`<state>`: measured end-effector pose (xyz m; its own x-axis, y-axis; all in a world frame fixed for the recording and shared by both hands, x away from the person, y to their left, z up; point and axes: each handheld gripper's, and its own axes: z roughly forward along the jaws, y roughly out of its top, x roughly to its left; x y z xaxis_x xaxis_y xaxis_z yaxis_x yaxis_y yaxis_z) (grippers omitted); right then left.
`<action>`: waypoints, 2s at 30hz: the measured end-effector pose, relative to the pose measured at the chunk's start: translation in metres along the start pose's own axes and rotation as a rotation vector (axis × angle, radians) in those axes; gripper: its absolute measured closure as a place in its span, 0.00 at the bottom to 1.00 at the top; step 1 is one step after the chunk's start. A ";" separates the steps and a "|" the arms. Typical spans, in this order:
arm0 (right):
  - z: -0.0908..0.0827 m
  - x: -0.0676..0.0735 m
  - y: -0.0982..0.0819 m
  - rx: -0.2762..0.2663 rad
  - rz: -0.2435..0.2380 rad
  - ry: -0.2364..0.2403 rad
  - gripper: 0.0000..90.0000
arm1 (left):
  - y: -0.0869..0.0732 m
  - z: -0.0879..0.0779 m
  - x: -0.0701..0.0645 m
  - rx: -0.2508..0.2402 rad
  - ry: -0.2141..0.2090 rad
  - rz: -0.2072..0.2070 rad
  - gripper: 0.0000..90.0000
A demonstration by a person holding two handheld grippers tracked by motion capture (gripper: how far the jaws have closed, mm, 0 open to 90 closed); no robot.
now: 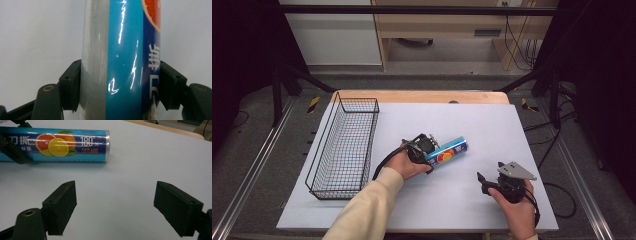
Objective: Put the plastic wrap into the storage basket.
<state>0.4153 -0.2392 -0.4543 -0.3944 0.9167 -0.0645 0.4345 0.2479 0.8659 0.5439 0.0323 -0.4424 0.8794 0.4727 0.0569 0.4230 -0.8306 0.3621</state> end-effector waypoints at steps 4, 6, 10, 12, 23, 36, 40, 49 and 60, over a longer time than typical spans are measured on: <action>0.000 0.000 0.000 0.001 0.001 0.001 0.21 | -0.001 -0.001 0.000 -0.007 -0.007 -0.017 0.35; 0.000 0.000 0.000 0.002 0.001 0.001 0.21 | -0.001 -0.001 0.000 -0.006 -0.008 -0.018 0.35; 0.001 0.001 0.000 0.002 0.000 0.004 0.21 | -0.002 -0.001 -0.002 0.011 -0.006 -0.015 0.35; 0.001 0.001 0.000 0.002 -0.002 0.003 0.21 | 0.000 -0.001 -0.002 0.022 -0.005 -0.014 0.35; 0.001 0.002 0.000 0.009 -0.002 0.007 0.21 | 0.002 -0.001 -0.005 0.040 0.015 -0.005 0.35; 0.002 0.003 0.000 0.021 -0.012 0.013 0.20 | -0.001 0.001 -0.003 0.006 0.010 -0.021 0.34; 0.003 0.003 0.000 0.021 -0.016 0.014 0.20 | -0.001 0.003 -0.003 0.001 0.010 -0.020 0.34; 0.004 0.003 -0.001 0.026 -0.020 0.019 0.20 | 0.000 0.009 -0.003 0.006 -0.002 -0.022 0.34; 0.003 0.003 -0.001 0.024 -0.009 0.019 0.20 | -0.003 0.002 -0.003 -0.015 0.007 -0.054 0.35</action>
<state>0.4164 -0.2358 -0.4567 -0.4140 0.9081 -0.0627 0.4502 0.2642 0.8530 0.5408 0.0330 -0.4454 0.8537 0.5189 0.0432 0.4666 -0.7993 0.3787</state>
